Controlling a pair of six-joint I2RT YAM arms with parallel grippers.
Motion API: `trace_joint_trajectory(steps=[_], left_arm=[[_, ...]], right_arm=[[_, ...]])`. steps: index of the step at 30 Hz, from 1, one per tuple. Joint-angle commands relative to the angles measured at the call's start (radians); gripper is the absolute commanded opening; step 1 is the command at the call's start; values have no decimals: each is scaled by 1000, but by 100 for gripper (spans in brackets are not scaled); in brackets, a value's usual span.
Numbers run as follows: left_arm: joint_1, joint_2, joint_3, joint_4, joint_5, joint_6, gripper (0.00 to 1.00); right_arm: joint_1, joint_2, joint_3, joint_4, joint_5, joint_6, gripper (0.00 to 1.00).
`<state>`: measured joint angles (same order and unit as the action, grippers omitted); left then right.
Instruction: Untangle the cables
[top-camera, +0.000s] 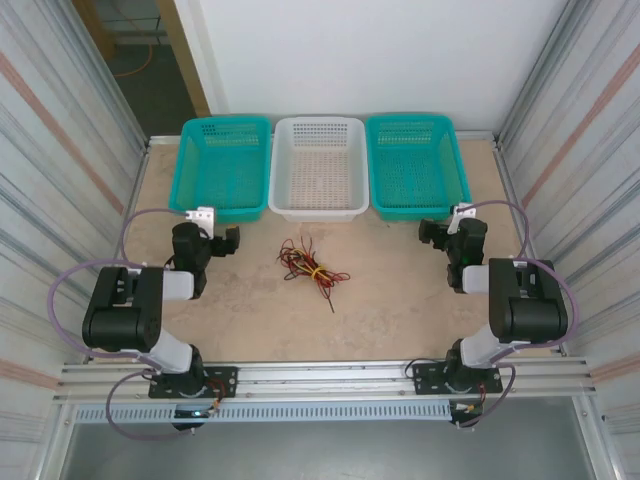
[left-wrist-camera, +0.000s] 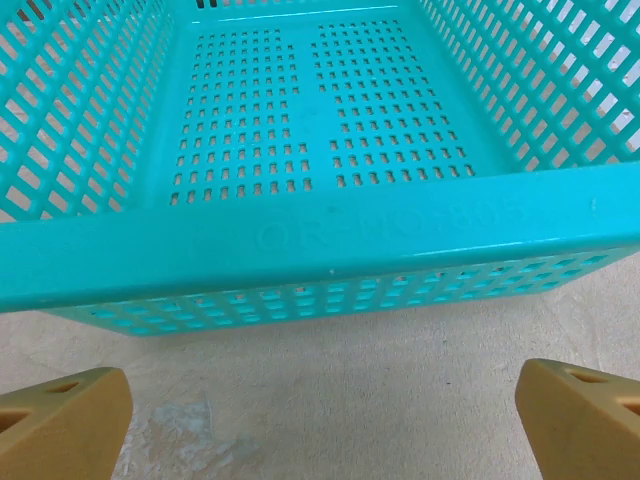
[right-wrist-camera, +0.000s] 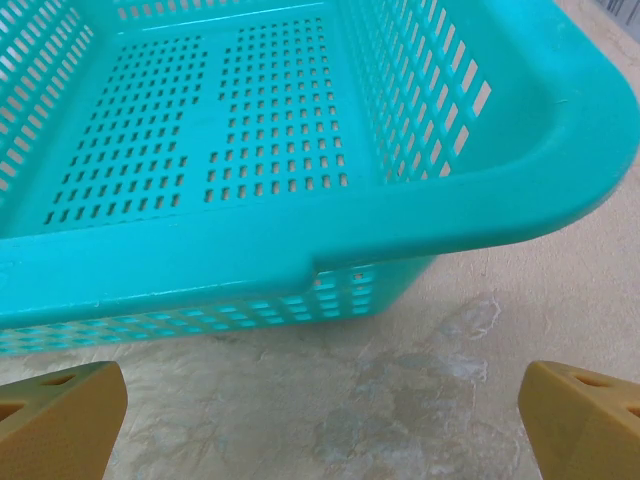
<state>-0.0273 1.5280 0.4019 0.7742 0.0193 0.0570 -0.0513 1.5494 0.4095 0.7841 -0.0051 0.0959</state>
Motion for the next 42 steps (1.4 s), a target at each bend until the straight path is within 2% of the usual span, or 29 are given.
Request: trace_joint_trajectory(steps=[1,30,31,33,34,35,36,37,40,42], left_arm=[[4,-17,13,11,11,18,99],[23,-17,15,4,48,7,99],[23,-19,14,5,48,7,99],[23,-37,28,-12,51,10,97],[22,-75,65,-114,39,11,99],[12,-125,126,-281,-7,9,99],[-4,-155,162,-368,-99,3,99],[-18,-194,166,-390,-187,-8,99],[-29,-310,142,-453,-261,-34,99],[-62,-362,161,-545,-358,-53,99]], right_arm=[[4,-9,0,13,-1,-11,99],[1,-10,-1,11,-6,-8,99],[2,-12,-3,16,3,-9,99],[34,-63,48,-85,140,-2,99],[51,-105,121,-264,191,3,99],[47,-129,195,-411,184,31,99],[38,-146,239,-499,160,60,99],[31,-168,259,-549,134,74,99],[51,-258,201,-526,212,126,99],[56,-303,187,-560,253,188,99]])
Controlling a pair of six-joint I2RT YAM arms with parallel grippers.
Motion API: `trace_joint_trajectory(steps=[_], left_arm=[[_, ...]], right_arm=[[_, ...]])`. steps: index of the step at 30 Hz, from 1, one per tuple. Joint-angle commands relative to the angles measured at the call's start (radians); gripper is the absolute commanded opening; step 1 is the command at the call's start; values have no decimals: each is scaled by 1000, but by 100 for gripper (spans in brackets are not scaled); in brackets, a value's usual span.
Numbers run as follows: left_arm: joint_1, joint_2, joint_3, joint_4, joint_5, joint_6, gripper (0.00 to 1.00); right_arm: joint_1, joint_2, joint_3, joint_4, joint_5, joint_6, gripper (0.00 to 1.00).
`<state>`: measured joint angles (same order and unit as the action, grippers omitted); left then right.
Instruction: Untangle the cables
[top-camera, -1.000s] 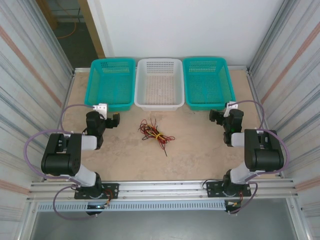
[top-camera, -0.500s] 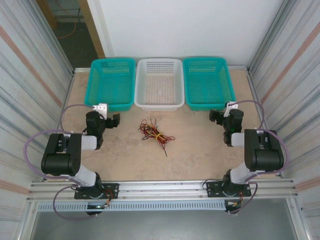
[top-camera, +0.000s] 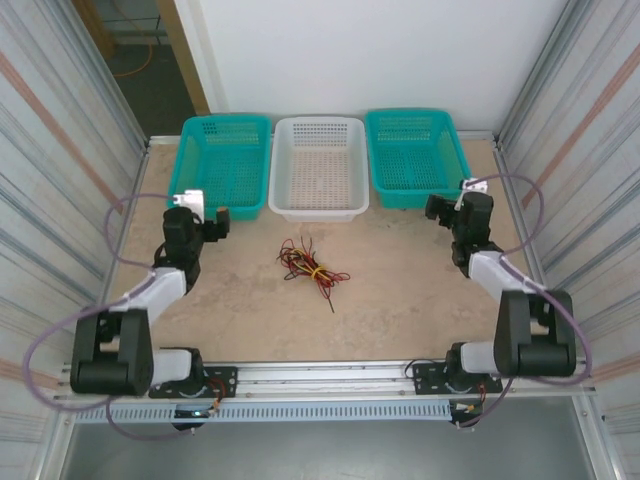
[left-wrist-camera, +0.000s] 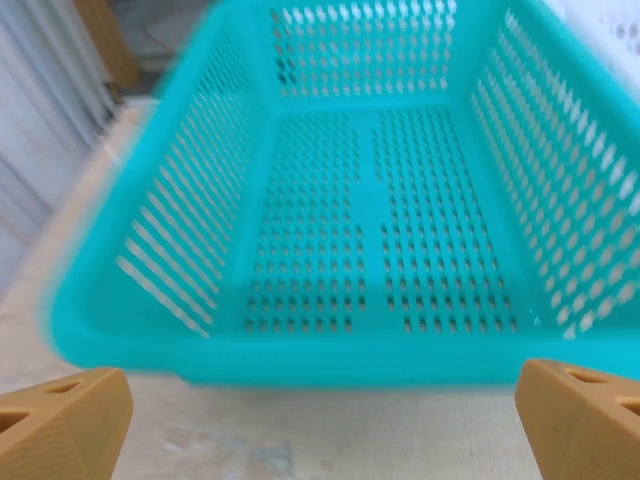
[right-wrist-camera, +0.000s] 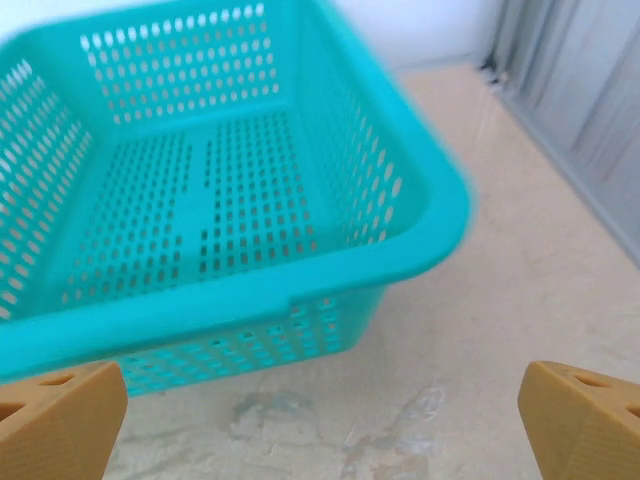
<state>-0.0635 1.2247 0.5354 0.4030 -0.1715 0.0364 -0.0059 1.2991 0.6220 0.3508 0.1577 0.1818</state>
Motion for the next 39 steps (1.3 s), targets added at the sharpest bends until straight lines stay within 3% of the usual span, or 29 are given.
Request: trace_joint_trajectory(steps=[1,3,6,11,13,14,17,20,22,25,29,34,39], left_arm=[[-43,-82,45,-232,-211,-49,99],[-77,-125,89,-352,-253,-115,99],[-116,-182,164,-551,-241,-295,96],[-223,-355,148,-702,-156,-495,91],[-280,-419,128,-739,-91,-544,89],[-305,-436,127,-761,-64,-555,89],[-374,-466,145,-838,-26,-572,87],[-387,-469,162,-861,52,-598,86],[-390,-455,169,-849,117,-632,84],[-394,-433,158,-821,158,-676,83],[-394,-424,144,-820,169,-701,82],[-392,-435,138,-826,204,-711,82],[-391,-444,131,-818,215,-747,82]], right_arm=[[13,-66,-9,-186,118,133,99],[22,-81,61,-362,160,221,99],[42,-84,161,-595,106,290,99],[98,-215,138,-718,178,438,99],[83,-266,122,-735,36,411,99],[110,-279,126,-756,34,403,99],[279,-278,205,-953,255,408,99],[351,-282,262,-1086,362,485,99],[389,-326,226,-1043,320,478,99],[415,-380,157,-908,109,442,99],[470,-253,206,-873,-119,382,92],[825,-55,324,-881,-65,245,90],[948,70,380,-801,-61,250,84]])
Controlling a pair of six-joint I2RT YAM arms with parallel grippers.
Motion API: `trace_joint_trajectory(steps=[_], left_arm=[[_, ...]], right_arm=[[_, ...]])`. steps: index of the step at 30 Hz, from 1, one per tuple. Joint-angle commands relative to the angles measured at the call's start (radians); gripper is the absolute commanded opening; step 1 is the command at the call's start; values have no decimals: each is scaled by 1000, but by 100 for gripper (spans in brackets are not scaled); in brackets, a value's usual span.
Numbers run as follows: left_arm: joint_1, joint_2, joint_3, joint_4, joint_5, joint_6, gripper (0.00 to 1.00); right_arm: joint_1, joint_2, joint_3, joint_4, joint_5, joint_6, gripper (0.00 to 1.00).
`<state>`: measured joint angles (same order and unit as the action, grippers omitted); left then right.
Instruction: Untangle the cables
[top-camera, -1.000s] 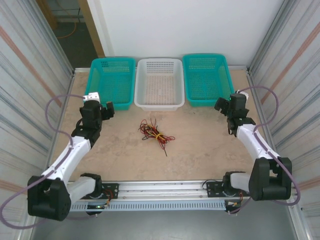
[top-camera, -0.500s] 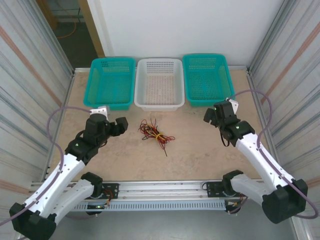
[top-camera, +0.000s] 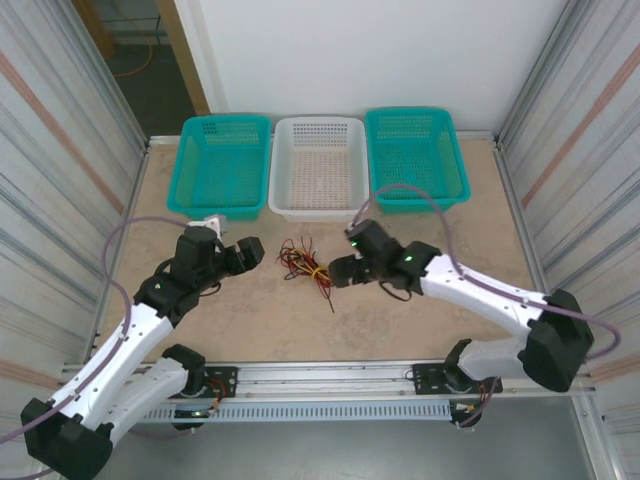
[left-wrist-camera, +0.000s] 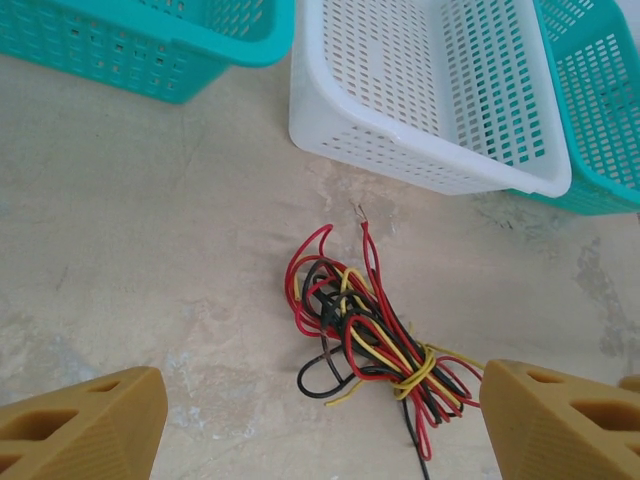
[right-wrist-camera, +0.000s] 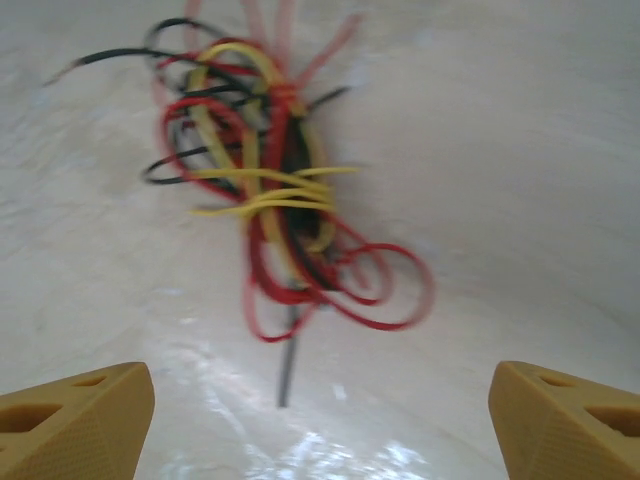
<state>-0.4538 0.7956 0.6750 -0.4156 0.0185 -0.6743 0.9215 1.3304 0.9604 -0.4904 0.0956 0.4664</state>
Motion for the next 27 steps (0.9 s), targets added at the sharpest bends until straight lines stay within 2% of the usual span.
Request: trace_joint_trajectory(steps=[1,5,9,15,18,19,20,22,25,27], left_arm=[[1,-14,-7,3,29,-39,82],[3,2,13,-18,42,-34,82],[4,19,42,-53,58,-13,82],[7,10,50,-72,60,-10,82],[7,7,60,-79,58,-8,83],[7,7,62,-81,55,-8,83],[8,8,65,-80,54,-8,83],[9,13,70,-79,57,-8,84],[9,22,77,-76,66,-9,84],[10,26,76,-75,66,-10,84]], right_arm=[[28,64,55,50,7,-35,82],[30,195,153,43,11,-48,64],[31,309,259,-8,14,-73,42],[31,409,347,-73,67,-86,22],[31,417,351,-82,98,-78,22],[31,421,351,-87,105,-78,27],[31,424,351,-91,112,-75,36],[31,427,350,-93,113,-71,40],[31,434,345,-91,116,-66,27],[31,437,345,-90,116,-63,14]])
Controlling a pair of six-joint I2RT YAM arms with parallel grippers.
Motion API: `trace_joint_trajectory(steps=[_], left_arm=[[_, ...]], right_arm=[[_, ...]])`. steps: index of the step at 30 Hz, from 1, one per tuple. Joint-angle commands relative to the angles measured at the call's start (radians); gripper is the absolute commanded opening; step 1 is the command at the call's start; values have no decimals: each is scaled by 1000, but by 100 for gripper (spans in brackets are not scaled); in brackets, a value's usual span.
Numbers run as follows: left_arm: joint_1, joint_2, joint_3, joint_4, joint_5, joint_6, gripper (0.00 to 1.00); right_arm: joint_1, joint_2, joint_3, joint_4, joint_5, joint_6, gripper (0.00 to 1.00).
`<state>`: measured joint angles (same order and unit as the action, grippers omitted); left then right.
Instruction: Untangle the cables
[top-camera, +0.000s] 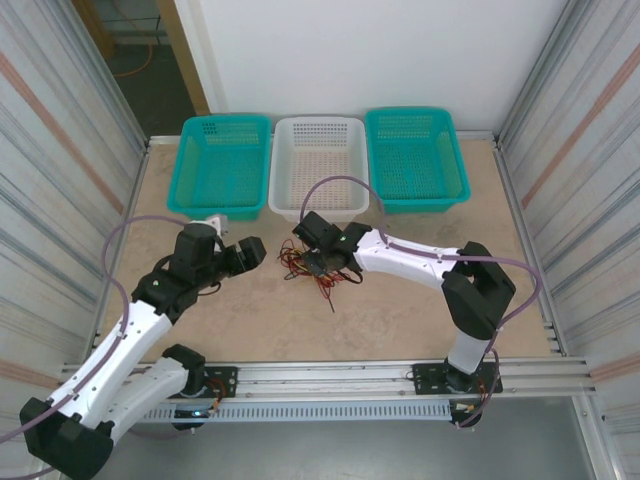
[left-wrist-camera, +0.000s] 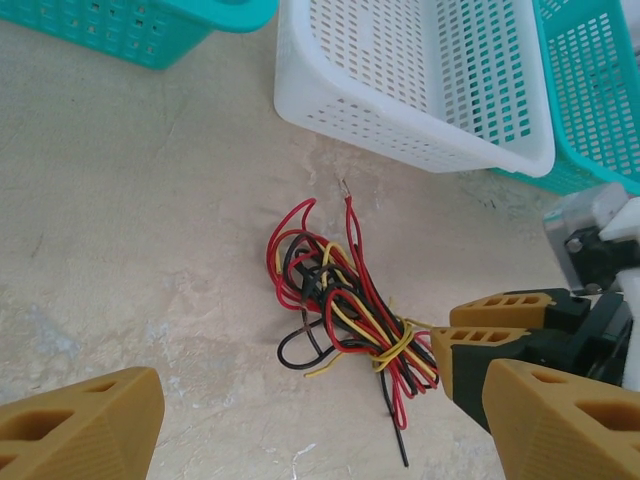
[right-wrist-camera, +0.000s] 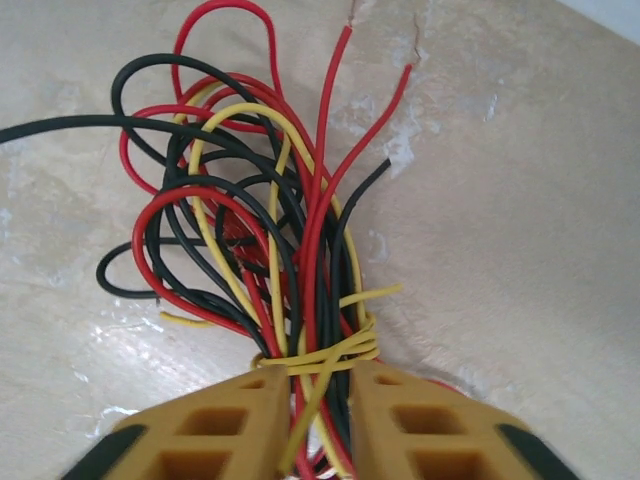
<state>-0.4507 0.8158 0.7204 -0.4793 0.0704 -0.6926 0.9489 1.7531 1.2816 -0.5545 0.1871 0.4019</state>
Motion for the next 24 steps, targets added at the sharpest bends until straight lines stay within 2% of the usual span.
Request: trace_joint_trajectory(steps=[1,3,7,10,14,20,24], left_arm=[[7,6,30,-10,13,7,84],[9,8,32,-11,17,7,84],[9,22,45,3,64,3,88],[9,29,38,39,123,-20,98],[10,24,34,76,172,-77,99],[10,34,-9,210,252,-273,99],[9,35,-111,410,305,-461,99]], right_arm=[[4,12,24,-27,26,1,8],[4,2,26,-28,33,-1,0],[4,-67,37,-33,40,-34,0],[4,-136,68,-47,30,-74,0],[17,-192,139,-96,32,-135,0],[49,-239,236,-146,65,-192,0],[62,-262,267,-138,66,-190,0]])
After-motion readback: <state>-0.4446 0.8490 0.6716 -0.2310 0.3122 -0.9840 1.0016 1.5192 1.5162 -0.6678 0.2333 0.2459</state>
